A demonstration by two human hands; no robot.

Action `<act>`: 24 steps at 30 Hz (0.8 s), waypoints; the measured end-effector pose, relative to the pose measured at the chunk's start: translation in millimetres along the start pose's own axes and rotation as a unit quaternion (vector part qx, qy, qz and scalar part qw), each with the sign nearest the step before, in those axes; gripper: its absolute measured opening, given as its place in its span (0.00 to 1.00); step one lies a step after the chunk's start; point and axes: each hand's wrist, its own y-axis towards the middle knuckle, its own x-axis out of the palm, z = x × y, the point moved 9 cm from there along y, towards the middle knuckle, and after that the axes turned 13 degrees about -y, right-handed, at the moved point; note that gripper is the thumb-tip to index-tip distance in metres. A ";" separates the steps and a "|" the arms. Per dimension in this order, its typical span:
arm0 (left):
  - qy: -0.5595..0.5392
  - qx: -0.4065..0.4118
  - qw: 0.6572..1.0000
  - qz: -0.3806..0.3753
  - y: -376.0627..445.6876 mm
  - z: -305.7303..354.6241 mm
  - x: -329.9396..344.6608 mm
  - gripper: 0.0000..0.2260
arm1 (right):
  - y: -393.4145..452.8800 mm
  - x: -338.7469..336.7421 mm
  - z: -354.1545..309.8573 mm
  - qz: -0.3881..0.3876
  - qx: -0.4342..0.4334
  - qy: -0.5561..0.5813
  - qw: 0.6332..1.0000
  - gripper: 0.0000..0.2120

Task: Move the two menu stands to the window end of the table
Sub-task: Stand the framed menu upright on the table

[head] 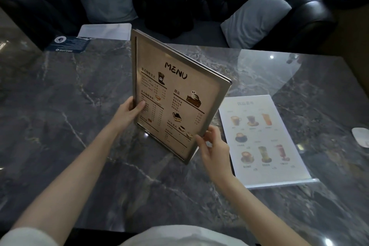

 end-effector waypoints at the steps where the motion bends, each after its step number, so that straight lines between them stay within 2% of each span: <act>1: 0.002 -0.003 1.000 -0.003 -0.3 0.0 0.5 0.09 | 0.0 0.0 -0.7 -0.003 -0.002 -0.004 1.000 0.10; 7: 0.018 -0.030 0.999 -0.012 1.2 -2.4 -1.9 0.06 | 1.2 -4.4 -5.1 -0.023 -0.003 -0.035 0.999 0.11; 9: 0.015 -0.033 0.999 -0.001 -1.5 -1.0 -2.2 0.10 | 2.9 -5.8 -6.1 -0.047 0.000 -0.053 0.997 0.11; 11: 0.018 -0.034 0.999 0.014 -7.5 2.1 0.8 0.17 | 6.0 -5.4 -7.1 -0.084 0.001 -0.081 0.993 0.10; 15: 0.042 -0.042 0.996 0.064 -22.9 12.0 7.2 0.18 | 17.0 -1.8 -11.0 -0.203 -0.039 -0.180 0.962 0.12; 17: 0.100 -0.043 0.990 0.090 -32.7 19.9 10.0 0.18 | 22.6 -6.8 -13.9 -0.247 -0.075 -0.238 0.936 0.12; 19: 0.210 -0.014 0.967 0.143 -49.2 35.9 13.5 0.17 | 30.9 -25.4 -15.4 -0.241 -0.097 -0.270 0.927 0.11; 21: 0.292 0.041 0.930 0.219 -73.9 60.8 23.6 0.15 | 39.5 -51.4 -13.4 -0.225 -0.102 -0.280 0.928 0.10; 24: 0.309 0.171 0.885 0.303 -113.7 106.1 56.0 0.13 | 49.3 -90.7 4.9 -0.236 -0.084 -0.307 0.918 0.09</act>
